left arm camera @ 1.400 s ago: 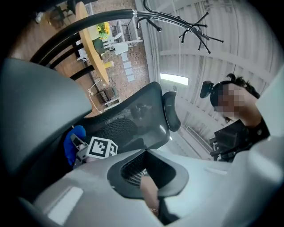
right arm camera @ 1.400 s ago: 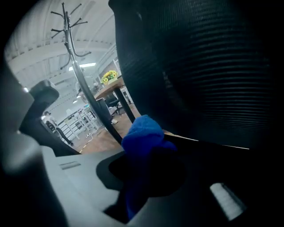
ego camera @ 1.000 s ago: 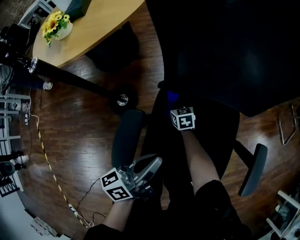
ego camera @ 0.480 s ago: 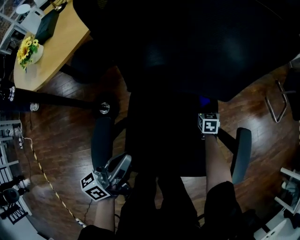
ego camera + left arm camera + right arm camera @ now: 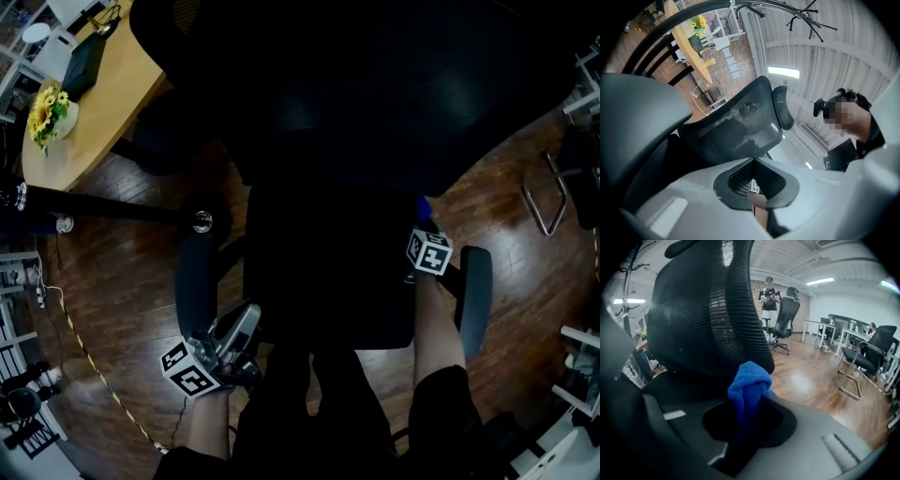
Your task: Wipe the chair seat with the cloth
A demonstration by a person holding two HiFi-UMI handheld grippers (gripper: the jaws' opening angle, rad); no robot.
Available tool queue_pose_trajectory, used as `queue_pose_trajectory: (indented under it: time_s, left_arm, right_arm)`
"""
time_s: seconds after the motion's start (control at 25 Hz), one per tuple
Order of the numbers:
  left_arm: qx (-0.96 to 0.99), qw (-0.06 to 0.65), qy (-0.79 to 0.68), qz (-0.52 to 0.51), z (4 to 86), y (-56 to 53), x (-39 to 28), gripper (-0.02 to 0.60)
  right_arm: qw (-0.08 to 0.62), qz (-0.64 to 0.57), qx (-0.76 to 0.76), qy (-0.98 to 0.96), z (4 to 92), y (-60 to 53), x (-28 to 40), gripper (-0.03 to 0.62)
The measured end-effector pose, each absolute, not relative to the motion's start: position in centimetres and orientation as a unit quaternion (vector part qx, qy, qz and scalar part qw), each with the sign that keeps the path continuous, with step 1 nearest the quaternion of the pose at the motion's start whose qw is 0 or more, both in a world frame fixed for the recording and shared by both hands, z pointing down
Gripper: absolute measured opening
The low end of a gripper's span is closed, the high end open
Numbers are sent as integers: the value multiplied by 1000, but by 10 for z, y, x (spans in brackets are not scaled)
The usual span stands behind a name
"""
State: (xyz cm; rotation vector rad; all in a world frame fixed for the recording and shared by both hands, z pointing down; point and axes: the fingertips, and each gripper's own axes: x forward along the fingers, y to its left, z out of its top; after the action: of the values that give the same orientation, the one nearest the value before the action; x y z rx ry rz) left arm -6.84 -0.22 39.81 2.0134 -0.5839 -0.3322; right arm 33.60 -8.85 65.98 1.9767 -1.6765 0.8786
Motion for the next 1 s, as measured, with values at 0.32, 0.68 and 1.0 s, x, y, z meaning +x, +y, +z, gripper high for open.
queue_pose_trajectory:
  time_s: [0.32, 0.68, 1.0]
  left_arm:
    - [825, 490, -237, -154, 397, 1, -83, -8]
    - [830, 474, -221, -193, 375, 7, -86, -8]
    - [833, 469, -223, -192, 376, 14, -103, -8]
  right_arm:
    - [148, 295, 645, -689, 625, -117, 203, 64]
    - [80, 348, 464, -811, 613, -146, -74, 64]
    - [188, 316, 429, -825, 653, -122, -137, 64]
